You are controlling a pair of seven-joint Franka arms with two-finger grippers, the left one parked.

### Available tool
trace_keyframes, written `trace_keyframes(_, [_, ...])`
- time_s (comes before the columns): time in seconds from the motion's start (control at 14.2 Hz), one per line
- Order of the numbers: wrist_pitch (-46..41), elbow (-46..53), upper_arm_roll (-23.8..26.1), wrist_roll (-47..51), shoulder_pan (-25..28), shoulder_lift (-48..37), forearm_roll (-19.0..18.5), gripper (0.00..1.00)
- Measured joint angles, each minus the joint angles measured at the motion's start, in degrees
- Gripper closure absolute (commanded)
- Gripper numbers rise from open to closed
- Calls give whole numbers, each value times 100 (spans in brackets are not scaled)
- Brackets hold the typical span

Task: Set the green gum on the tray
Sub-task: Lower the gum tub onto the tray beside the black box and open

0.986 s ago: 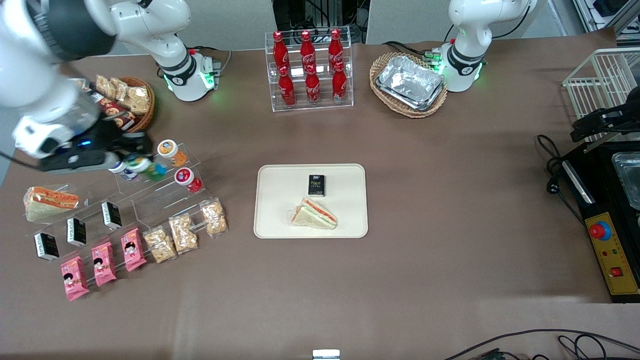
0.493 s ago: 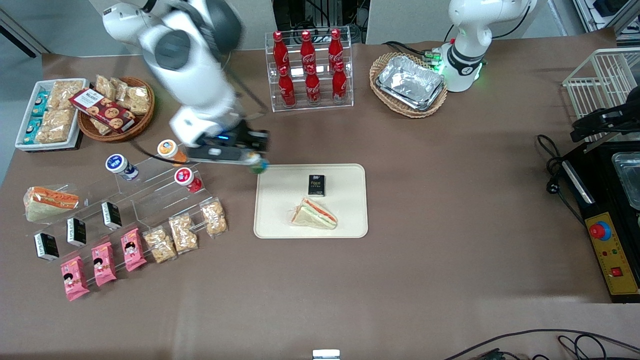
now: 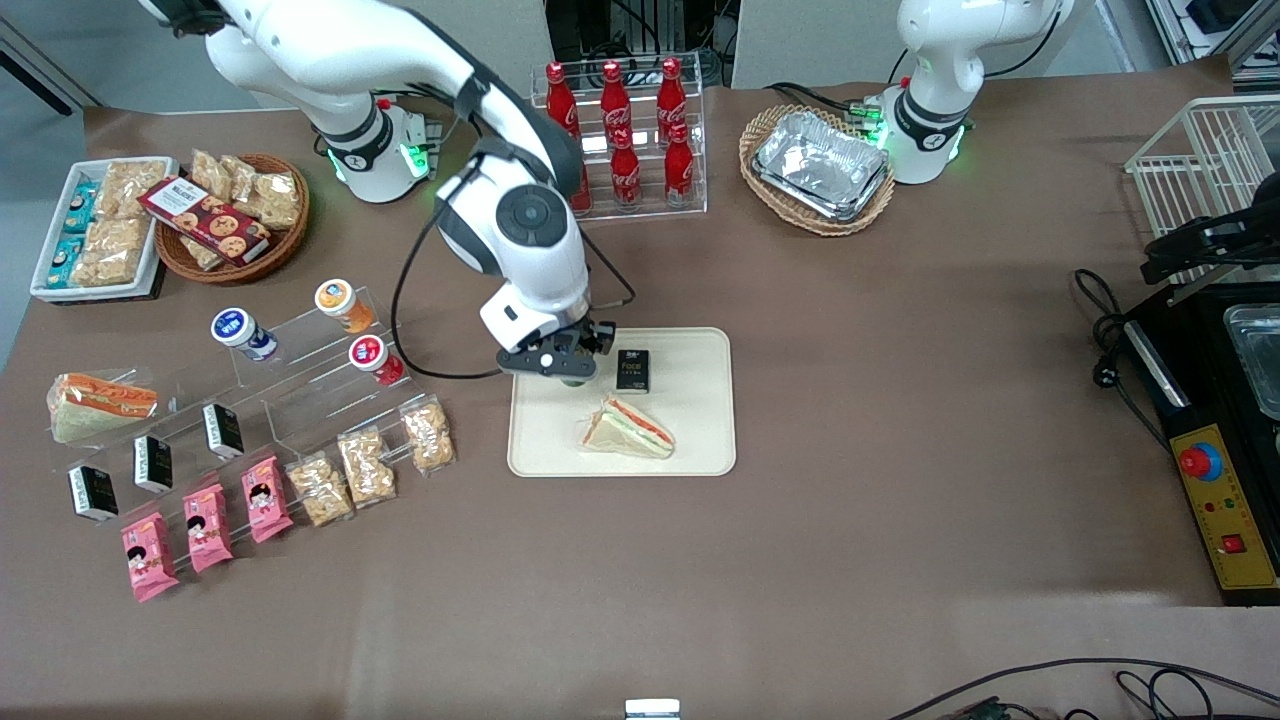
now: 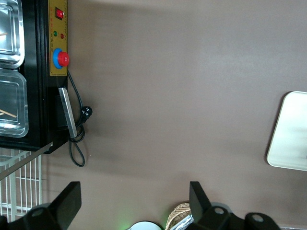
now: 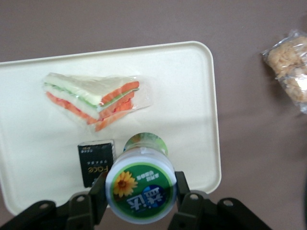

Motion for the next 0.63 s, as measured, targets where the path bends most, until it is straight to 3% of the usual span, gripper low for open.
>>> trace_keyframes(0.63, [775,-606,-61,95,-52,471,-32,74])
